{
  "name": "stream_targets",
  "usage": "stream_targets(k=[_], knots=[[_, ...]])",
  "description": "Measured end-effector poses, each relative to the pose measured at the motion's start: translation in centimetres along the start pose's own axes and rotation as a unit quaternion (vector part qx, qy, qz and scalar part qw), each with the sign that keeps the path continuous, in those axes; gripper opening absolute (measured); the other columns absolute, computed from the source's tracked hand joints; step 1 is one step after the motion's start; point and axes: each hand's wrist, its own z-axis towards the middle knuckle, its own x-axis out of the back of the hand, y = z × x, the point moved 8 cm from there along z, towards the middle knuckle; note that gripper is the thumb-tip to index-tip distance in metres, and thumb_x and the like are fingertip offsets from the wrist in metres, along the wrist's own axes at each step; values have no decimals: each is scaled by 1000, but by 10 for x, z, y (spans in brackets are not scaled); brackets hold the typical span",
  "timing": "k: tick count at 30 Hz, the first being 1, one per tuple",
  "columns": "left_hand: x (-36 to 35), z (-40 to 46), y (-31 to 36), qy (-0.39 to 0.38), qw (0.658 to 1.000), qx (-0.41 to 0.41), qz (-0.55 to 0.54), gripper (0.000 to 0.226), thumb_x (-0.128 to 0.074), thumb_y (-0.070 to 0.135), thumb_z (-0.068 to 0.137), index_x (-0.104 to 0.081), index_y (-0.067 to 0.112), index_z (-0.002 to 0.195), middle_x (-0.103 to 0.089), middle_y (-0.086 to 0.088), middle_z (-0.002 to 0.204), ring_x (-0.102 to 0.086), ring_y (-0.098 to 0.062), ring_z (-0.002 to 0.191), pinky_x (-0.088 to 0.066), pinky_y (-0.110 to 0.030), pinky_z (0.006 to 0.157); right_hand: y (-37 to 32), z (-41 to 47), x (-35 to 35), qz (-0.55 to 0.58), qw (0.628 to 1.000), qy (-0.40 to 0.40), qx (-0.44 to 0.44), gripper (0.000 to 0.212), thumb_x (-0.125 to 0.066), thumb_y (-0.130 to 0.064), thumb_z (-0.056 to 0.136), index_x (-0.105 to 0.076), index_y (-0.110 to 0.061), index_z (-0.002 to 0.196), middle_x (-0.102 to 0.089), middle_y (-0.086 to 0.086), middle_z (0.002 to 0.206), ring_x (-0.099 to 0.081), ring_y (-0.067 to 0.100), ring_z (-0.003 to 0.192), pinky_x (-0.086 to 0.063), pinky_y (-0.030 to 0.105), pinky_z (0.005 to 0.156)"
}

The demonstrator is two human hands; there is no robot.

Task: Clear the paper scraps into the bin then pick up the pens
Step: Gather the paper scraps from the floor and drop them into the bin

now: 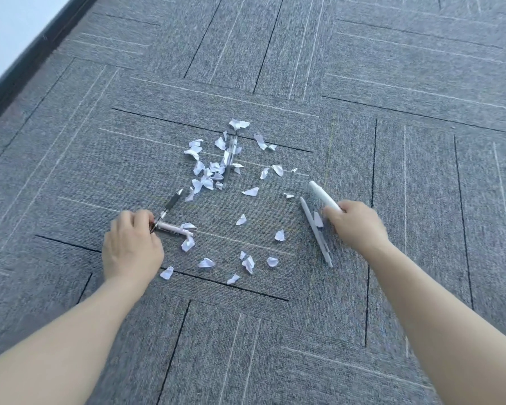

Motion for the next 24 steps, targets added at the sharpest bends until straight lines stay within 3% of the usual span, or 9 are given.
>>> stream_targets(k=[3, 5, 9, 13, 16, 20, 24], knots=[[-1, -1, 20, 4, 999, -36, 0, 27, -56, 10, 82, -55, 12, 109, -52, -9, 100, -44, -21, 87, -40, -38, 75, -1, -4, 22, -154, 981, 120, -1, 35, -39, -42, 93, -60, -19, 109, -59, 9, 105, -55, 25, 88, -49, 39, 79], [-7, -1, 32, -20, 998, -60, -9, 27, -56, 8, 82, -57, 12, 109, -52, -7, 101, -42, -19, 86, -40, -36, 74, -7, -10, 28, -142, 977, 155, 28, 32, -43, -35, 94, -58, -18, 116, -57, 9, 110, -53, 25, 93, -47, 42, 85], [-17, 1, 36, -65, 997, -49, -4, 30, -53, 10, 84, -54, 16, 113, -52, -3, 111, -49, -22, 98, -43, -38, 80, -21, -15, 9, -117, 984, 112, 75, 20, -49, -40, 93, -53, -23, 102, -61, -4, 88, -60, 18, 72, -54, 37, 65], [-16, 7, 36, -56, 998, -35, -18, 25, -48, 27, 91, -54, 14, 111, -58, -6, 111, -52, -25, 98, -44, -40, 79, -23, -12, -16, -91, 993, 36, 67, 19, -57, -36, 94, -53, -18, 99, -63, 0, 78, -61, 20, 66, -51, 34, 58], [-21, 9, 46, -63, 994, -83, 23, 32, -49, 39, 91, -55, 15, 112, -56, -5, 107, -52, -24, 98, -45, -39, 79, -21, -5, -11, -51, 996, 46, 58, 15, -65, -27, 91, -60, -13, 89, -65, 3, 79, -58, 18, 63, -48, 32, 58], [-28, 17, 56, -75, 994, -76, 35, 21, -47, 34, 94, -57, 16, 102, -57, -3, 103, -51, -23, 91, -41, -36, 71, -20, -4, -6, -30, 996, 58, 60, 14, -65, -23, 90, -63, -13, 80, -67, 3, 75, -60, 20, 60, -54, 35, 60], [-24, 17, 69, -60, 992, -105, 35, 18, -43, 29, 96, -56, 16, 96, -59, -2, 95, -53, -21, 85, -45, -35, 68, -46, -19, -1, -47, 983, 101, 147, 12, -61, -19, 93, -65, -14, 83, -65, 0, 76, -55, 13, 56, -48, 30, 54]])
